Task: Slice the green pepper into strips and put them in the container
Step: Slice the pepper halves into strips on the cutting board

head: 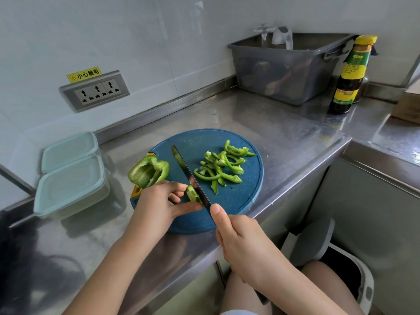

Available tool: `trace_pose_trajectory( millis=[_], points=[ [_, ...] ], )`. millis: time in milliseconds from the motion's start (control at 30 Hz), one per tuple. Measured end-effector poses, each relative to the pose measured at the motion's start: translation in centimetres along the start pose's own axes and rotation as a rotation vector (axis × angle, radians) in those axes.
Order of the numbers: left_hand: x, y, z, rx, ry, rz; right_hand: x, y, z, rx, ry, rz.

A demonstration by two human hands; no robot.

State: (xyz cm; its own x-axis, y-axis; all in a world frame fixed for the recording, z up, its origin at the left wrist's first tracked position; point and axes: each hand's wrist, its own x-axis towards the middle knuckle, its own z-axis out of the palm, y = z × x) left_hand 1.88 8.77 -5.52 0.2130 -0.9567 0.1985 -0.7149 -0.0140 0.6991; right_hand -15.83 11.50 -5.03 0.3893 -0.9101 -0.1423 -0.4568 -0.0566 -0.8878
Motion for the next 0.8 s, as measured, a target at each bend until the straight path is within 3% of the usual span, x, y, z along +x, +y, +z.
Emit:
trace_pose_trajectory(
  millis=[200, 800],
  points=[
    [0.0, -0.3, 0.2, 0.139, 0.008, 0.048, -0.1, 0.5, 0.7, -0.045, 0.013, 0.004],
    [0.2, -0.2, -0.3, 0.232, -0.041, 0.09, 1.7, -1.9, 0.7, -0.205, -0.07, 0.072]
  ],
)
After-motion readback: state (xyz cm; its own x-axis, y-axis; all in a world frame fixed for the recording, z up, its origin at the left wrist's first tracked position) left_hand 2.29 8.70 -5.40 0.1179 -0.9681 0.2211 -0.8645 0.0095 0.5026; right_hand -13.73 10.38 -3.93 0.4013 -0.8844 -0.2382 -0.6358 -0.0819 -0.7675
